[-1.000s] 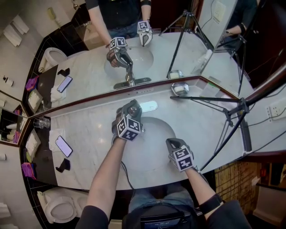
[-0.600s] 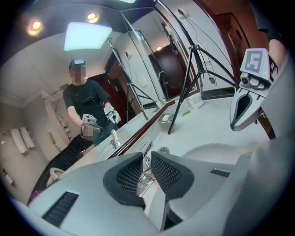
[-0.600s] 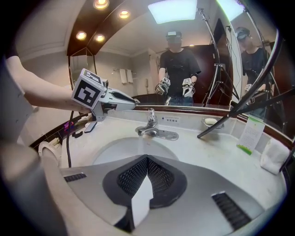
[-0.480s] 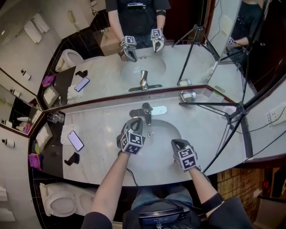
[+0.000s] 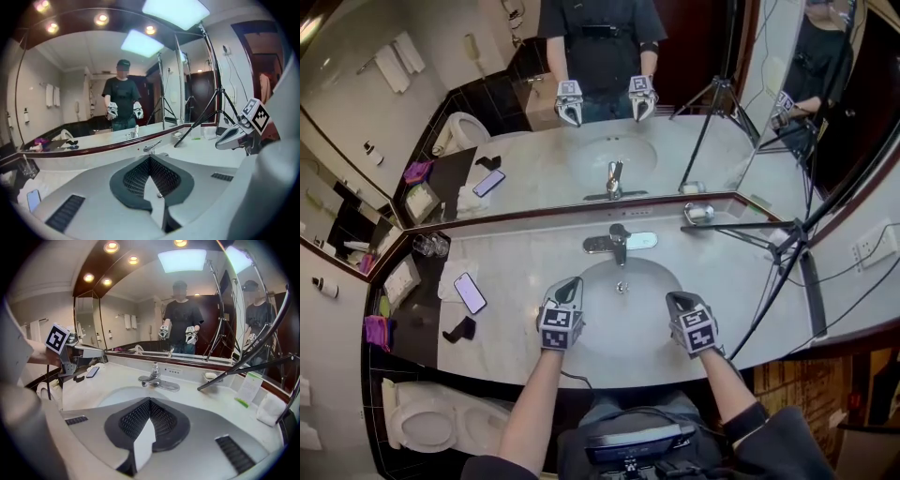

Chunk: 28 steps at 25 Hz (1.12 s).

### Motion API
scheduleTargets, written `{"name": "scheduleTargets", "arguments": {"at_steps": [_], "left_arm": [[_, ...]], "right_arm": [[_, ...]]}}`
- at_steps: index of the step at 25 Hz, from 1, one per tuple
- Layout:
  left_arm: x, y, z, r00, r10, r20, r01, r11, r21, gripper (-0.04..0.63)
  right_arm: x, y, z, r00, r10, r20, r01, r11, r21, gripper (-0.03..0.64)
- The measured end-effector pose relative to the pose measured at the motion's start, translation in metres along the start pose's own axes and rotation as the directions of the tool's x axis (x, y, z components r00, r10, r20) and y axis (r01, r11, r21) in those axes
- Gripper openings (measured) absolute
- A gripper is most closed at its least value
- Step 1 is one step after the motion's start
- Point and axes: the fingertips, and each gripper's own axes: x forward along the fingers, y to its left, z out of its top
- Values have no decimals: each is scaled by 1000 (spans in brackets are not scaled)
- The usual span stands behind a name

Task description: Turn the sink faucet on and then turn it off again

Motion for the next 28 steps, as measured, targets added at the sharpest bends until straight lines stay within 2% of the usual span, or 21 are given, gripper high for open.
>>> {"name": "scheduleTargets", "arguments": {"at_steps": [4,8,10,18,28], "left_arm": [[-27,12,-25,999,34,20,-32,995,-91,3],[-53,11,-46,999,21,28,-15,980,-198,3],[-63,13,-55,999,28,30,-21,975,-221,3],[-81,22,-72,996,88,13,-83,975,-207,2],[-77,15,-71,994,103,19,-99,981,-169,4]], "right_arm": [[2,3,-2,1000,-2,10,2,1000,-20,17],[-5,16,8,1000,-3,5,3,1000,-14,17],[-6,20,9,1000,-4,2,4,1000,-16,17],[-2,24,4,1000,-1,0,1,999,-33,17],[-7,27,3,1000,5,-5,-5,1000,-23,17]]}}
